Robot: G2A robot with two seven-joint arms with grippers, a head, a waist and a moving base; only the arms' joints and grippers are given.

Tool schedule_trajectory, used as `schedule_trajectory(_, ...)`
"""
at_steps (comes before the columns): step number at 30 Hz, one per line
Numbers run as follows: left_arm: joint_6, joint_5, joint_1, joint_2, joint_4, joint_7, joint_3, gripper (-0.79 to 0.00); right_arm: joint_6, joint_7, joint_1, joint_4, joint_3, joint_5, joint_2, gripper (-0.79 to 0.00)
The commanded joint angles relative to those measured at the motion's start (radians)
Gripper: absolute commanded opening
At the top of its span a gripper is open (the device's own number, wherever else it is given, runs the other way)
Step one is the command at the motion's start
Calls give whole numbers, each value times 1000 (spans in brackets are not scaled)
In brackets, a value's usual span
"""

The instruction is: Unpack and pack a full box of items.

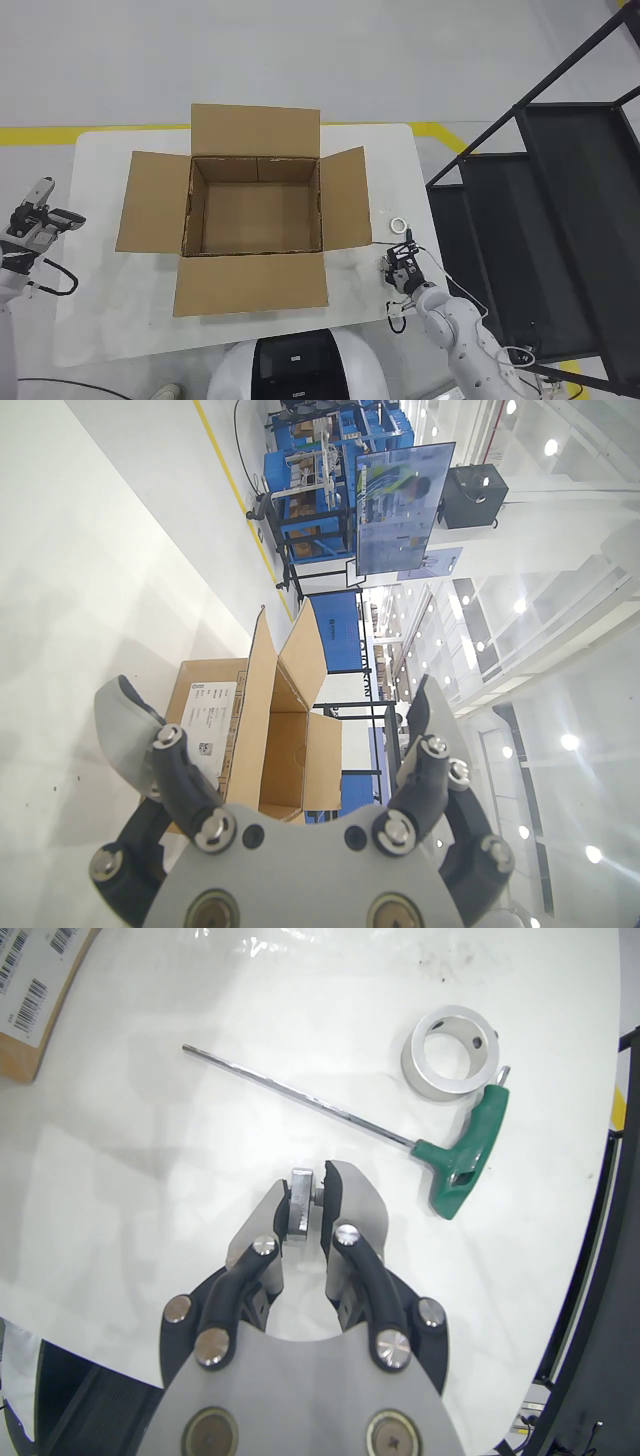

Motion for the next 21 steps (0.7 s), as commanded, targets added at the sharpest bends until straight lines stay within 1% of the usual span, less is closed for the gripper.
schedule_trajectory(1,0,0,0,0,0,0,0,0,-17,-21,-20,-40,32,67,2,-785)
schedule_trajectory(8,0,0,0,0,0,0,0,0,-162,-103,-182,-311,237,410,15,-785)
schedule_trajectory(11,0,0,0,0,0,0,0,0,-265,-120,-225,-411,275,550,18,-785)
schedule_trajectory(14,0,0,0,0,0,0,0,0,-368,-100,-234,-477,256,647,20,-785)
schedule_trajectory(16,0,0,0,0,0,0,0,0,-403,-75,-223,-500,218,681,20,-785)
schedule_trajectory(19,0,0,0,0,0,0,0,0,-416,-51,-184,-495,152,696,19,-785)
schedule_trajectory(21,0,0,0,0,0,0,0,0,-404,-49,-152,-467,109,697,17,-785)
